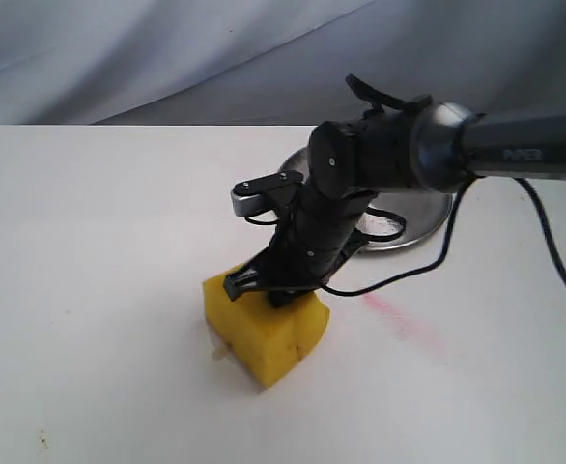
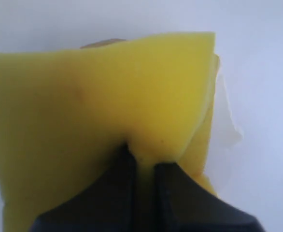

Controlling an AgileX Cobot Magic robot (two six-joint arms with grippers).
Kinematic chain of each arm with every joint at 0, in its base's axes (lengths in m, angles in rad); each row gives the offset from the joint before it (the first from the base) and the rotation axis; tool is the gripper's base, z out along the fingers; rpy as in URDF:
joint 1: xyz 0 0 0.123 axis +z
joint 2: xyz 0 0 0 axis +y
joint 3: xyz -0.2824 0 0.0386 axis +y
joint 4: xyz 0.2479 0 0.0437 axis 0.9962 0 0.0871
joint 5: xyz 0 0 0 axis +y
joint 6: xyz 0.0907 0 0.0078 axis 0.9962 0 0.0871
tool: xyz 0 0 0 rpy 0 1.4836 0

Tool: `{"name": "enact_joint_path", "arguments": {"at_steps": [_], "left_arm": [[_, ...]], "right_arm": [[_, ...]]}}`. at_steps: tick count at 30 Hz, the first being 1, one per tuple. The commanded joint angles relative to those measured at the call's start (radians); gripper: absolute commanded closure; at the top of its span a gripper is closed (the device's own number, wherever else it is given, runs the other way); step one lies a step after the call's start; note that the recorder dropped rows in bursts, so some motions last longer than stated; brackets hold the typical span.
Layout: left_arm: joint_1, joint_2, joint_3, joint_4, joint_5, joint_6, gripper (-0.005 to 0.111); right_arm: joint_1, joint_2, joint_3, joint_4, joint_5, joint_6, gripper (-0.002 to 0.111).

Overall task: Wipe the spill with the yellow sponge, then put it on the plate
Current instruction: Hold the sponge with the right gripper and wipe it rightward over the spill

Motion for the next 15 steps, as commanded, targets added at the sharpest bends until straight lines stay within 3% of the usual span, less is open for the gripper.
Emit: {"name": "enact_joint_path", "arguments": {"at_steps": [1, 9, 15], "left_arm": [[-0.001, -0.003, 0.0, 0.001, -0.007, 0.0, 0.107], [-0.001, -0.003, 0.0, 0.001, -0.007, 0.0, 0.107], [-0.001, -0.003, 0.0, 0.001, -0.007, 0.0, 0.107]], "right_arm": [[-0.001, 0.119, -0.159, 0.011, 0.03, 0.006, 0.108], [0.037, 0.244, -0.415, -0.028, 0.25, 0.021, 0.108], [0.132, 0.232, -0.416, -0.15, 0.324, -0.042, 0.108]]}}
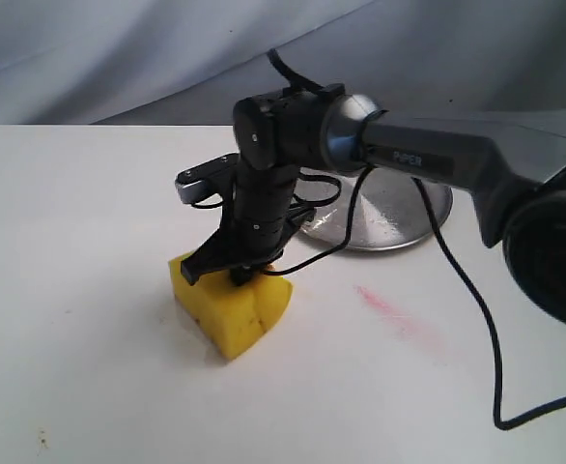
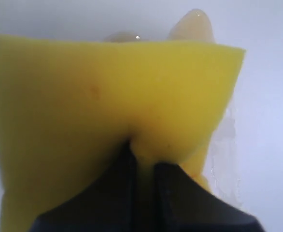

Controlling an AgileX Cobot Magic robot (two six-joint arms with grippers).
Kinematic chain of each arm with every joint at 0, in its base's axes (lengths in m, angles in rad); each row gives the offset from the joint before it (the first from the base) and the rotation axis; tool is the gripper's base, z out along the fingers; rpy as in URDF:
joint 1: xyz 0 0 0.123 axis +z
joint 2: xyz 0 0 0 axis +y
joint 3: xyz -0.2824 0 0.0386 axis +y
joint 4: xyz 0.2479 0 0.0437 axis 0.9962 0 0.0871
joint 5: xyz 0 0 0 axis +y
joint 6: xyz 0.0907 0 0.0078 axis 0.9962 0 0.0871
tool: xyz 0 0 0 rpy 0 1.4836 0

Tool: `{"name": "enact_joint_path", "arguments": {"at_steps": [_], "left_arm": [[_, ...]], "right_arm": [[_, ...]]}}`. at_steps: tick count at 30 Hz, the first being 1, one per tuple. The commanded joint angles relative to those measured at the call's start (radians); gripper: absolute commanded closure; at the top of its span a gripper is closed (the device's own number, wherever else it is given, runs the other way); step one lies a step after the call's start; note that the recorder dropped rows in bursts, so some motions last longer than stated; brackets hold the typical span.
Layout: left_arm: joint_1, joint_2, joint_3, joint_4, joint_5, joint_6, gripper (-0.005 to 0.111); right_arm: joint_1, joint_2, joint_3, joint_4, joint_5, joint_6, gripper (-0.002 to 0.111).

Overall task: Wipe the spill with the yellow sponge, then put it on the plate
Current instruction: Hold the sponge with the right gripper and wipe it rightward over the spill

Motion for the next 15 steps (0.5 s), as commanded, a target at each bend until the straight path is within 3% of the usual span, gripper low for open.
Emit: {"name": "enact_joint_path", "arguments": {"at_steps": [1, 8, 15], "left_arm": [[-0.001, -0.003, 0.0, 0.001, -0.007, 0.0, 0.107], [-0.001, -0.003, 0.0, 0.001, -0.007, 0.0, 0.107], [-0.001, -0.003, 0.0, 0.001, -0.007, 0.0, 0.107]], "right_arm": [[0.079, 0.011, 0.021, -0.035, 0.053, -0.054, 0.108], [0.118, -0.09, 0.239, -0.045, -0.077, -0.054, 0.108], [0.028, -0.295, 0.582, -0.14, -0.22, -0.011, 0.108]]}}
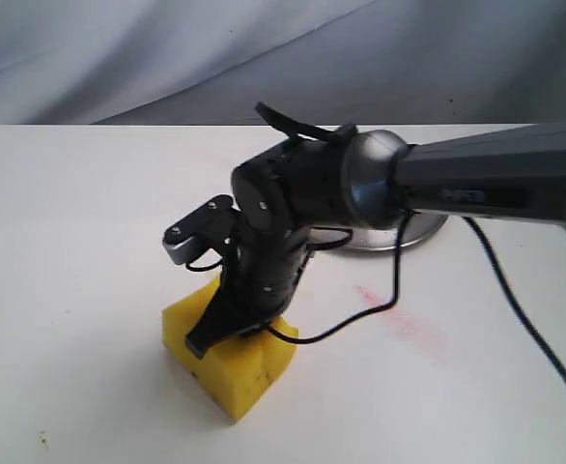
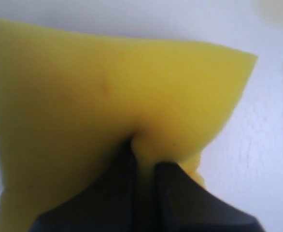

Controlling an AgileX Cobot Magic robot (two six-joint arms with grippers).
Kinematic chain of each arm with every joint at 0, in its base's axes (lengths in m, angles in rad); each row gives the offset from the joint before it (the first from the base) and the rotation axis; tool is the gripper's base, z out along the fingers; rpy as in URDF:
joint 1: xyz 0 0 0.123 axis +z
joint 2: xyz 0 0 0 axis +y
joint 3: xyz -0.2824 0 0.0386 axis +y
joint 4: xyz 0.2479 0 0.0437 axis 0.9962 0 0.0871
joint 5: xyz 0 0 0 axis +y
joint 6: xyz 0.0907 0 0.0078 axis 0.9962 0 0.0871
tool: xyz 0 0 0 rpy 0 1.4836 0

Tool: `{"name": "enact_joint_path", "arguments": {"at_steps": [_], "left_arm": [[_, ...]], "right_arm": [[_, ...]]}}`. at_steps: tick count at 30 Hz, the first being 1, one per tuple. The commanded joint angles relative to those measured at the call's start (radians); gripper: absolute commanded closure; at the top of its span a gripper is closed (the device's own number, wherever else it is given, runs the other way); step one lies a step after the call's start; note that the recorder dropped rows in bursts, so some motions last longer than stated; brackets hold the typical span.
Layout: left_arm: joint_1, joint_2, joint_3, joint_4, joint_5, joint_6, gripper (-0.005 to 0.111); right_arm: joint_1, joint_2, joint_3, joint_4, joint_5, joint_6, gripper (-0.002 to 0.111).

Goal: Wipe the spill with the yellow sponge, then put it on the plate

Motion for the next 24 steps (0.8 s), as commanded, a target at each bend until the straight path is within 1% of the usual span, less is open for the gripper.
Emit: {"name": "enact_joint_path", "arguments": {"at_steps": [1, 5, 9, 12, 17, 20, 24], "left_arm": [[-0.001, -0.003, 0.0, 0.001, -0.007, 0.0, 0.107], [-0.001, -0.003, 0.0, 0.001, -0.007, 0.0, 0.107], [-0.001, -0.003, 0.0, 0.001, -0.007, 0.0, 0.107], [-0.001, -0.003, 0.0, 0.001, -0.007, 0.0, 0.107], [-0.001, -0.003, 0.0, 0.001, -0.007, 0.0, 0.107], [-0.001, -0.003, 0.0, 0.001, -0.007, 0.0, 0.107], [-0.001, -0.003, 0.0, 0.001, -0.007, 0.0, 0.107]], "right_arm": [[-0.09, -0.118, 0.224, -0.097, -0.002, 0.031, 0.108], [-0.219, -0.224, 0.359, -0.138, -0.008, 0.051, 0.108], [-0.337, -0.275, 0.395, -0.143, 0.026, 0.062, 0.108], [-0.378, -0.28, 0.395, -0.149, 0.04, 0.062, 0.108], [-0.362, -0.254, 0.393, -0.107, 0.02, 0.062, 0.108], [-0.305, -0.224, 0.381, -0.072, -0.007, 0.058, 0.108], [-0.209, -0.162, 0.287, -0.018, -0.007, 0.058, 0.108]]}}
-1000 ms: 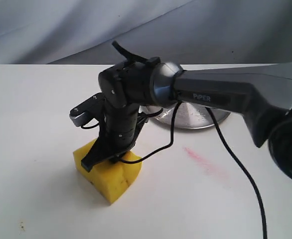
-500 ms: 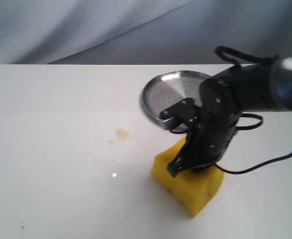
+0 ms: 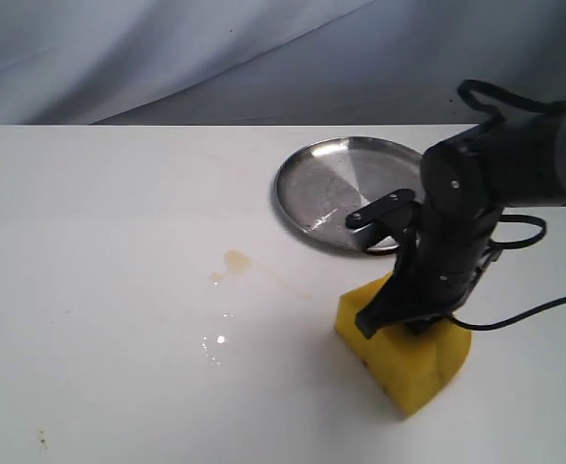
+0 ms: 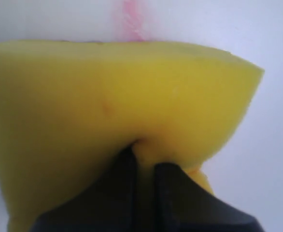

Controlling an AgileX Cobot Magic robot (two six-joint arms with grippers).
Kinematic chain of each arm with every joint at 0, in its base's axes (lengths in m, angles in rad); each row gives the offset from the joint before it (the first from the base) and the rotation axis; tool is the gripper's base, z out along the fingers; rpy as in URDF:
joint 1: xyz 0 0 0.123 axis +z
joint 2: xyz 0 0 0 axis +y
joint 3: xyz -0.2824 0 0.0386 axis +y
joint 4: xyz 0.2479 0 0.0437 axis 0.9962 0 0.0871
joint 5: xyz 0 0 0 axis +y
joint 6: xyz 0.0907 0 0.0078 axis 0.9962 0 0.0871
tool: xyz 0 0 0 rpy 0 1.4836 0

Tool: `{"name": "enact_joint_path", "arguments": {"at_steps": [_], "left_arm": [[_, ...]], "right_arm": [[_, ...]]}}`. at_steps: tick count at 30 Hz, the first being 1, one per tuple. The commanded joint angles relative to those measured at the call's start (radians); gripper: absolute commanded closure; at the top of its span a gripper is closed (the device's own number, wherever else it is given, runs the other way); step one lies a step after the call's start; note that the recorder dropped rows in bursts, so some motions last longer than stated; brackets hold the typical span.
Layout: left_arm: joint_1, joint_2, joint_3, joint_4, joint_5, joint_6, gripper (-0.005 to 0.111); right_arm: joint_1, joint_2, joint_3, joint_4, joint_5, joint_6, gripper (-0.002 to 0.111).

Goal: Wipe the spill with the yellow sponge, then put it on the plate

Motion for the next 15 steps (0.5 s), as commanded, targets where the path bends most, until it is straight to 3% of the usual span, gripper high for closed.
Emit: {"name": "enact_joint_path", "arguments": {"at_steps": [1, 6, 15], "left_arm": [[-0.001, -0.003, 0.0, 0.001, -0.007, 0.0, 0.107], [-0.001, -0.003, 0.0, 0.001, -0.007, 0.0, 0.107], [-0.001, -0.003, 0.0, 0.001, -0.007, 0.0, 0.107]], "right_arm": [[0.108, 0.089, -0.101, 0.111, -0.023, -0.002, 0.108], [0.179, 0.208, -0.314, 0.154, 0.0, 0.002, 0.108], [0.177, 0.483, -0.792, 0.182, 0.166, 0.032, 0.108]]}}
